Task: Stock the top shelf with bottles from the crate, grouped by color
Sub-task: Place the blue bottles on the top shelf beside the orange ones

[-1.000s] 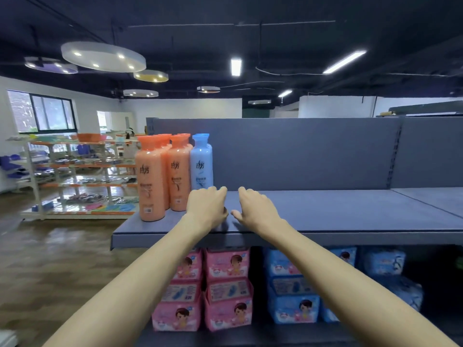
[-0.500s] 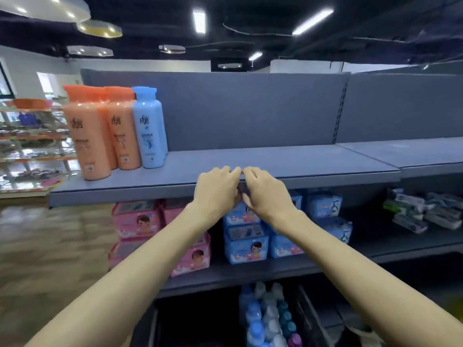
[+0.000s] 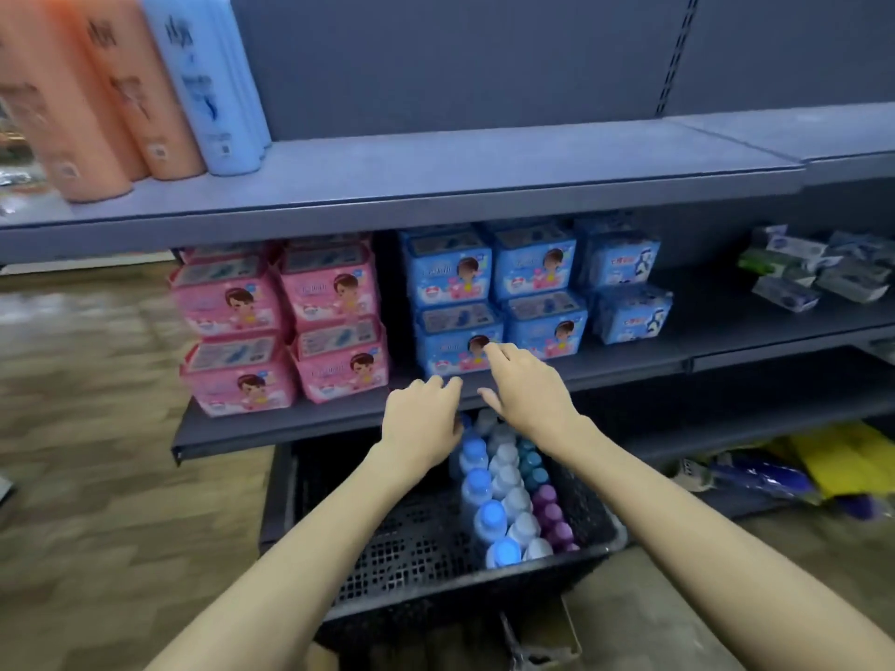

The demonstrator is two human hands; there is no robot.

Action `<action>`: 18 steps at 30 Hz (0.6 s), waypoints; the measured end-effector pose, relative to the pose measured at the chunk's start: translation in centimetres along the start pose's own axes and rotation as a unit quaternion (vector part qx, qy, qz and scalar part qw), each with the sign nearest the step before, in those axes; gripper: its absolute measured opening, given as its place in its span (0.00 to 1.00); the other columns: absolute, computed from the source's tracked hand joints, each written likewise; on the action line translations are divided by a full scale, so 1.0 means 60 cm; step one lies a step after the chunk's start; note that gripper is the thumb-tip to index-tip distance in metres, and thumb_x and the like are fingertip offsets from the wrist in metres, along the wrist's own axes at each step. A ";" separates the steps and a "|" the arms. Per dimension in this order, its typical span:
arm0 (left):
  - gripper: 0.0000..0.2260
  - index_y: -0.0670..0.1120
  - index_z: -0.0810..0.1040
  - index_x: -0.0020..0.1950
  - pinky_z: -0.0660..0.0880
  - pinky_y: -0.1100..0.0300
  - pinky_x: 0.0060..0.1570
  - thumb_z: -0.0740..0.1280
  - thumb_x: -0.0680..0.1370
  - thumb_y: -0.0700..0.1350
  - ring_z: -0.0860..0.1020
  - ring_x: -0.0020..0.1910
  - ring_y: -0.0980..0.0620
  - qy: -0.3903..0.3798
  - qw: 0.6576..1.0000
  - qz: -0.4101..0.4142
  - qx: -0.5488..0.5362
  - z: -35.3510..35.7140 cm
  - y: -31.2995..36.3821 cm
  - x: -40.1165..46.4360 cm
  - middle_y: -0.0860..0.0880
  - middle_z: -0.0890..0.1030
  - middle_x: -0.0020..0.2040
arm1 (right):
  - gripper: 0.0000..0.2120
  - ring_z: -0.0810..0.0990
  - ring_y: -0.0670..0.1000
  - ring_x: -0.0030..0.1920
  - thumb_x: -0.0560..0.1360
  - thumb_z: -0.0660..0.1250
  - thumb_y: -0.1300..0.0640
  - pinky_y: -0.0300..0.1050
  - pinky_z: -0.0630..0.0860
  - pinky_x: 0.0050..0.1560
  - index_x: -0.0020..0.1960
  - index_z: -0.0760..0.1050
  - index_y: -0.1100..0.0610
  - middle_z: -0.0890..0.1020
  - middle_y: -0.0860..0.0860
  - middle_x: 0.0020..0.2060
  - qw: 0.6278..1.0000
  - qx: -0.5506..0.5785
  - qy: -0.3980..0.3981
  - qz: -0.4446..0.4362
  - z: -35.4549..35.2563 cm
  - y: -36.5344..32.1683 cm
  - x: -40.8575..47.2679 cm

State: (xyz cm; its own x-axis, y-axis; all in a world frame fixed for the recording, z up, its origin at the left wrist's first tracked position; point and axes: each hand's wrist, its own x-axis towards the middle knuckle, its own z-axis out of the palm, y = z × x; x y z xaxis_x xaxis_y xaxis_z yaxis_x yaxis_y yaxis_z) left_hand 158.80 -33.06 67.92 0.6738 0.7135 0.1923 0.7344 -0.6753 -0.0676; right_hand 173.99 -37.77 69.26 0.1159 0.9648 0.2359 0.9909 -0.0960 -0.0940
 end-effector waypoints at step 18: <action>0.15 0.46 0.69 0.62 0.66 0.55 0.39 0.61 0.77 0.49 0.77 0.54 0.43 -0.229 0.969 -0.003 -0.092 0.200 -0.001 -0.121 0.46 0.77 0.55 | 0.19 0.77 0.61 0.57 0.78 0.65 0.52 0.50 0.72 0.46 0.65 0.66 0.58 0.74 0.58 0.60 0.933 0.018 -0.335 0.128 0.238 0.011 -0.100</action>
State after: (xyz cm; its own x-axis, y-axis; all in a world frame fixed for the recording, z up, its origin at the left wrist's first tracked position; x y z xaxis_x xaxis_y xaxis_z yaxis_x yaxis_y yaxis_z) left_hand 154.87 -35.93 54.76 0.6668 0.6963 -0.2656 0.7392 -0.6634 0.1165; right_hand 173.00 -40.13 53.94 0.2680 0.8493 -0.4549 0.9323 -0.3477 -0.0998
